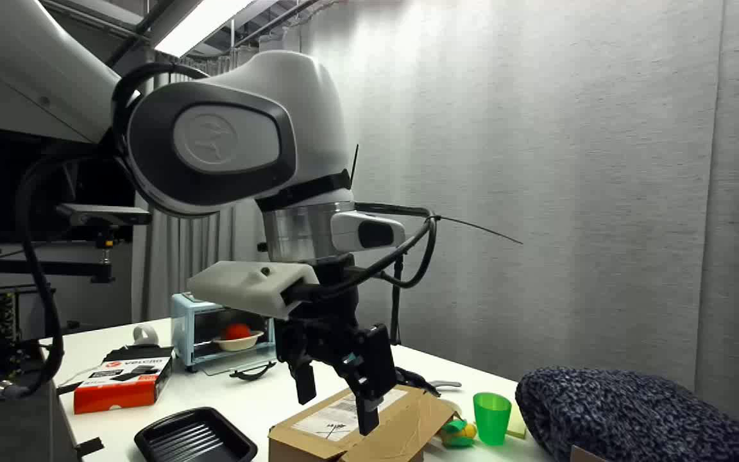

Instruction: Open the box

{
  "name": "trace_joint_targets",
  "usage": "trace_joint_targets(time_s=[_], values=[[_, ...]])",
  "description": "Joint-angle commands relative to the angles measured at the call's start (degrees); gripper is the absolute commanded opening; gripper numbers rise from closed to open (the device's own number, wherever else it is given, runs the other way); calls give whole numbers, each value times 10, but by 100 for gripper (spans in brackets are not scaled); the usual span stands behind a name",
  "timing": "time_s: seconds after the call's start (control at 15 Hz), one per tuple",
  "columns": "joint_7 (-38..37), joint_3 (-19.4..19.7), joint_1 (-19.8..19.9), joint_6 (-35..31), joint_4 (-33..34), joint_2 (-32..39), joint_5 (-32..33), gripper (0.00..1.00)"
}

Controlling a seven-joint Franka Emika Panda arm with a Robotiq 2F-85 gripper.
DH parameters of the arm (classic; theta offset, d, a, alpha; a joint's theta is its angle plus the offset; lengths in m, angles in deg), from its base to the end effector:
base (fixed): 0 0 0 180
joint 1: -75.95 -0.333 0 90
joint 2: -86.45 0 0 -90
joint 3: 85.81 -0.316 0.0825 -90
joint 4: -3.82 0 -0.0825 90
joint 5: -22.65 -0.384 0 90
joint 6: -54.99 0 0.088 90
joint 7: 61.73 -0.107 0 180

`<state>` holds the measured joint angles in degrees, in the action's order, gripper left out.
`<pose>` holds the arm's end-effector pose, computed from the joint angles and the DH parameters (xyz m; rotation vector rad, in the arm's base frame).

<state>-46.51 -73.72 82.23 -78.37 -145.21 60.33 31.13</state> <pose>0.3876 -0.1309 0.4204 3.0579 0.0767 0.2506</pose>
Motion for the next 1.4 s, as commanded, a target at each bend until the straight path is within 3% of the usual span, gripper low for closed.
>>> trace_joint_targets(time_s=[0.0,0.8,1.33], values=[[2,-5,5,1,1,0,-3,100],[2,-5,5,1,1,0,-3,100],[-97,-10,8,-75,56,106,-36,100]])
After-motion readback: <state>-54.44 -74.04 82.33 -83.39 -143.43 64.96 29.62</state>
